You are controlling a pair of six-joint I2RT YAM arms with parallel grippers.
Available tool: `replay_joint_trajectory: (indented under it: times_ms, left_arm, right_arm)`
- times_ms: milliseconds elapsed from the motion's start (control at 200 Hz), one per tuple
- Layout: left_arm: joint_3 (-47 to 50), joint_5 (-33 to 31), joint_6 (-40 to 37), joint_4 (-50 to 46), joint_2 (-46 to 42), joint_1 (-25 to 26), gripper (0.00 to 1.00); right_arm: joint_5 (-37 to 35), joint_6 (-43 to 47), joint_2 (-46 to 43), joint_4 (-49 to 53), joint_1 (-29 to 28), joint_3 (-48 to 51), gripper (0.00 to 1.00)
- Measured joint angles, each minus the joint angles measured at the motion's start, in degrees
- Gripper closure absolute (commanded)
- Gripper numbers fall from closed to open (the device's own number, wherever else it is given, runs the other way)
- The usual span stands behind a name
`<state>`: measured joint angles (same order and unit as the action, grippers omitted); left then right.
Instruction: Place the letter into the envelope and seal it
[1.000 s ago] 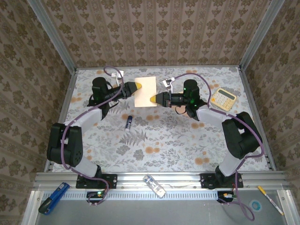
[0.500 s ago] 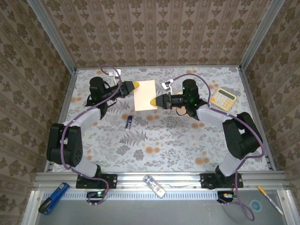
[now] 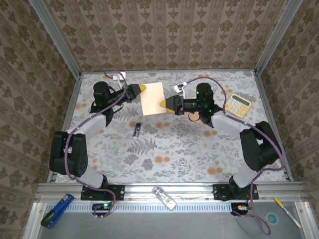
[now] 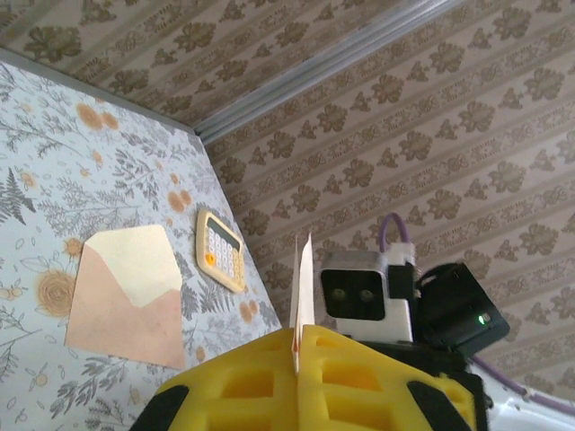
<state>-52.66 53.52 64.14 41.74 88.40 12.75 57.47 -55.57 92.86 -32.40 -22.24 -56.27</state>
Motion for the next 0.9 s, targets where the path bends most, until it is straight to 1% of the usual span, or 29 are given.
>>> replay_joint_trajectory:
  times_ms: [25,200,340,480,625,765,900]
  left_arm:
    - [0.00,-0.55,0.57,0.48,0.00,0.00,1.00]
    - [0.17,-5.60,3.41,2.62,0.00,0.00,1.00]
    - [1.53,-10.34,5.31,3.61,0.00,0.63,1.00]
    - [2.95,-14.80,6.40,4.15,-0.24,2.10,1.00]
    - [3.56,-18.16,7.10,4.44,-0.81,3.15,1.00]
    - [3.74,-20.22,7.91,5.46,-1.01,3.69,1.00]
    - [4.98,-21.31,8.59,6.58,-1.16,4.07,1.00]
  right_arm:
    - [-0.70,-0.42,-0.94,-0.17,0.33,0.79,0.00]
    - [-8.70,-0.35,-9.16,-0.39,2.10,8.20,0.00]
    - [-16.04,-2.23,-12.15,-2.40,1.62,14.05,0.00]
    - [-22.58,-6.23,-12.07,-5.51,-0.59,18.86,0.00]
    - [-28.65,-9.99,-10.27,-10.45,-5.97,19.17,0.00]
    - [-32.11,-12.07,-7.74,-15.41,-9.68,18.95,0.00]
    - [-34.45,-14.43,-3.37,-21.49,-10.75,18.60,0.00]
